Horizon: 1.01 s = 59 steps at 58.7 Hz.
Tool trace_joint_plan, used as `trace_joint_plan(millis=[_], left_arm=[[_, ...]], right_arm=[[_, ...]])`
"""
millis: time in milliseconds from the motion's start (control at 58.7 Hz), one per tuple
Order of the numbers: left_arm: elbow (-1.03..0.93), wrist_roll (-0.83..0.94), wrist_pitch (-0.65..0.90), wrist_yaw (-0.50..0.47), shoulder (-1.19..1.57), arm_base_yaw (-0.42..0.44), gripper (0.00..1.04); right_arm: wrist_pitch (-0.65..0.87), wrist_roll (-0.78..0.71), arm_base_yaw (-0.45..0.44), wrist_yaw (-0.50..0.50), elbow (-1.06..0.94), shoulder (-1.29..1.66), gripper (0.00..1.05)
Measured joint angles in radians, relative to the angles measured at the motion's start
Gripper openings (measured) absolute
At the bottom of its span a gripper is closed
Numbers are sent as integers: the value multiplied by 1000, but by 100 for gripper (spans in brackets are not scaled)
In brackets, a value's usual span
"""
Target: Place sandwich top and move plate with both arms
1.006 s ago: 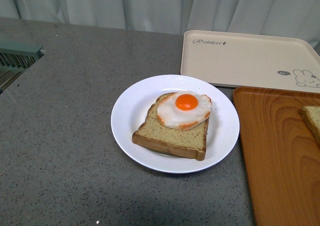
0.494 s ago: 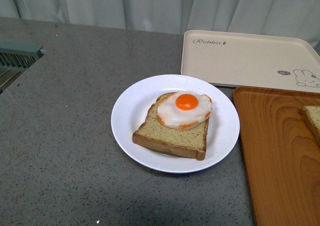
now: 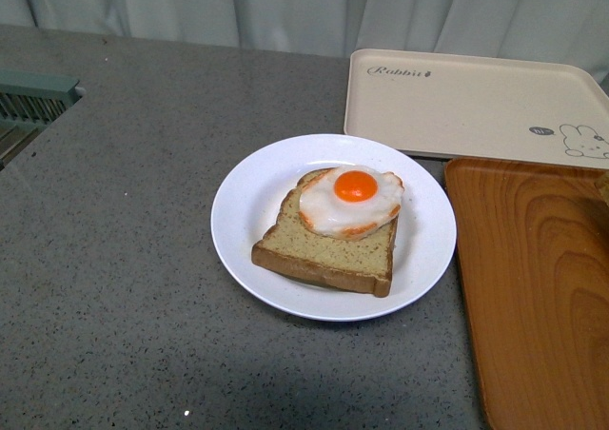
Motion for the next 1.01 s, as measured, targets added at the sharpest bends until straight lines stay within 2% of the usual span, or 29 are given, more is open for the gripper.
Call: trace_joint_plan(millis=[324, 614, 716, 1006], left_arm=[[0, 0, 0, 0, 0, 0, 98], [0, 0, 0, 0, 0, 0, 98], [0, 0, 0, 0, 0, 0, 98], [0, 0, 0, 0, 0, 0, 98]], right_arm=[[30, 77, 5, -39, 0, -37, 1], [94, 232, 25, -128, -3, -166, 2], [108, 306, 62, -138, -3, -245, 2], [150, 416, 325, -88, -3, -352, 2]])
